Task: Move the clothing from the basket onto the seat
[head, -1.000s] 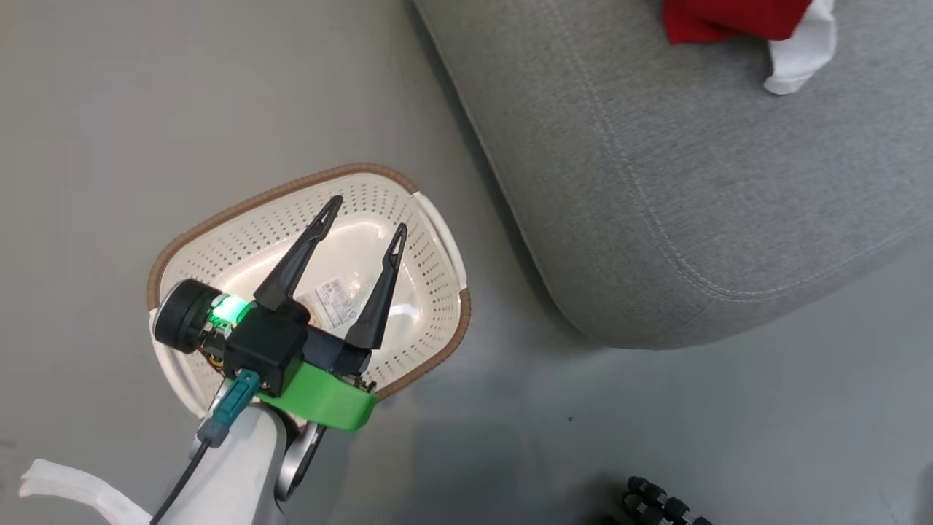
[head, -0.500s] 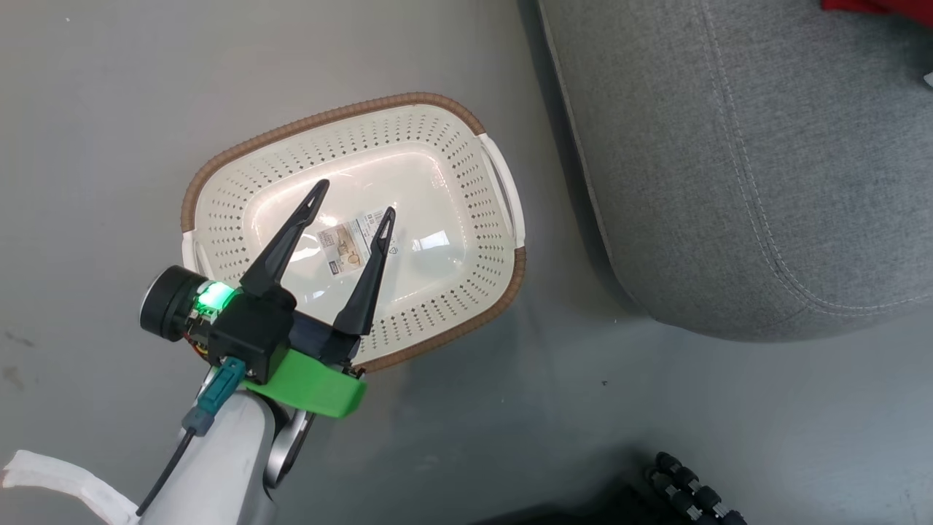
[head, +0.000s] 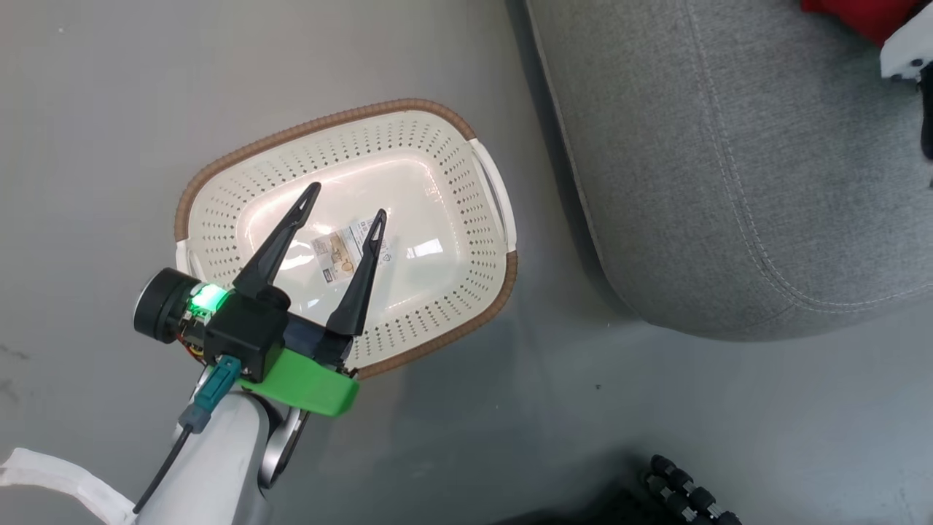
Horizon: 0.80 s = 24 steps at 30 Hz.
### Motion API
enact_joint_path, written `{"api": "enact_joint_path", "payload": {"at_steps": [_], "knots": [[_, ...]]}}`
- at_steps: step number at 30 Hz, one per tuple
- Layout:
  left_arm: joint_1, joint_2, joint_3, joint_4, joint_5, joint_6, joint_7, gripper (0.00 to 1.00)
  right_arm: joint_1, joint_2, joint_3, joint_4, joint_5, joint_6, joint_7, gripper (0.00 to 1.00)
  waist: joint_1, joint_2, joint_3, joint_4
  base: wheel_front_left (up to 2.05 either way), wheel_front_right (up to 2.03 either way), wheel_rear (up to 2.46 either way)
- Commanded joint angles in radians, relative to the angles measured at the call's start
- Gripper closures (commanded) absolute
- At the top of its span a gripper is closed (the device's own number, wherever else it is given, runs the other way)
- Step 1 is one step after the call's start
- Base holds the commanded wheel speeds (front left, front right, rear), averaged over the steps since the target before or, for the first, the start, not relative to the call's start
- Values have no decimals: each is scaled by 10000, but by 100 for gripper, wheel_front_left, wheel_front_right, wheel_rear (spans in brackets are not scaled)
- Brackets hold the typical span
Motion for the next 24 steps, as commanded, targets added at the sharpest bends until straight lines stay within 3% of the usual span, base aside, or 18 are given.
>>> {"api": "enact_joint_path", "payload": {"at_steps": [1,2,3,4,15,24], "knots": [[10,29,-12,16,83,-25,0,0,184,-2,118,77,58,-18,1,100,-1,0,-227,-87,0,0,0],[57,-3,-23,59,64,-25,0,0,243,-37,136,171,114,-18,-1,100,-1,0,-349,-109,0,0,0],[87,-27,-39,94,49,-25,0,0,266,-93,122,183,132,-18,-1,69,-1,0,-454,-129,0,0,0],[127,-70,-57,131,28,-25,0,0,295,-117,58,212,187,-18,-1,0,-1,0,-595,-151,0,0,0],[817,-648,161,598,-151,-25,0,0,1552,-518,876,384,469,-18,-1,0,-1,0,-2723,-267,0,0,0],[1712,-1181,644,763,-175,-25,0,0,3214,-905,1201,-2091,1501,-18,-1,0,-1,0,-4657,-201,0,0,0]]}}
